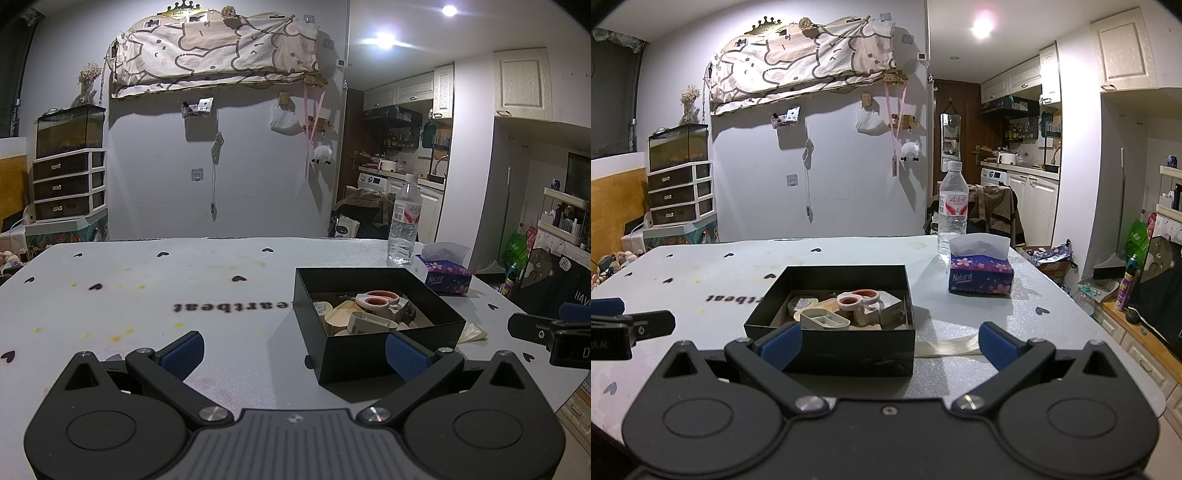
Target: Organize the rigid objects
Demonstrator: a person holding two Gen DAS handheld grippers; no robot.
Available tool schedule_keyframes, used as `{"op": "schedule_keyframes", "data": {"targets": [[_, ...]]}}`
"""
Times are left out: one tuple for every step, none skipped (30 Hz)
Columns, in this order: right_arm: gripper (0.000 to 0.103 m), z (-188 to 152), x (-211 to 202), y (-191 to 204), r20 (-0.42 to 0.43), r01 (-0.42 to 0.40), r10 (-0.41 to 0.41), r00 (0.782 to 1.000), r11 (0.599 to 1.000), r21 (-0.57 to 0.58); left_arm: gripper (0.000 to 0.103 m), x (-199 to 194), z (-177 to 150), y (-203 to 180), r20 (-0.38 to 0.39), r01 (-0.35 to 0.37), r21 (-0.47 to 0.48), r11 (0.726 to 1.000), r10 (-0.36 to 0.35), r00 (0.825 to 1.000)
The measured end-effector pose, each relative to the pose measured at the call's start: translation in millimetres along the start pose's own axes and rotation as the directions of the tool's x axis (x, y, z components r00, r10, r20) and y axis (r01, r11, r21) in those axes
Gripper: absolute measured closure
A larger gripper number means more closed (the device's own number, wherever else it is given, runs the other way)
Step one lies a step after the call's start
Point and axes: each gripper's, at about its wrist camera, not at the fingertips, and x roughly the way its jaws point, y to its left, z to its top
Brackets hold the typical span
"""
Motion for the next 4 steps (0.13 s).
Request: {"op": "schedule_keyframes", "data": {"targets": [[0.000, -0.3, 0.1, 0.1, 0.000, 0.000, 0.000, 1.000, 1.000, 0.000, 0.000, 0.1, 0.1, -0.1, -0.001, -0.001, 0.000, 1.000, 0.001, 1.000], [0.000, -0.3, 0.2, 0.2, 0.000, 0.000, 0.000, 1.000, 1.000, -0.001, 0.000, 0.2, -0.4, 0.1, -0.002, -0.001, -0.001, 1.000, 0.001, 1.000], [0.000, -0.2, 0.1, 0.2, 0.000, 0.000, 0.000, 1.000, 1.000, -0.001, 0.000, -0.1, -1.3, 0.1, -0.003, -0.002, -0.002, 1.000, 0.002, 1.000], [0.000, -0.2, 0.1, 0.2, 0.000, 0.000, 0.000, 1.000, 1.000, -0.001, 0.000, -0.2, -2.4, -0.2, -0.003, -0.003, -0.002, 1.000, 0.003, 1.000]]}}
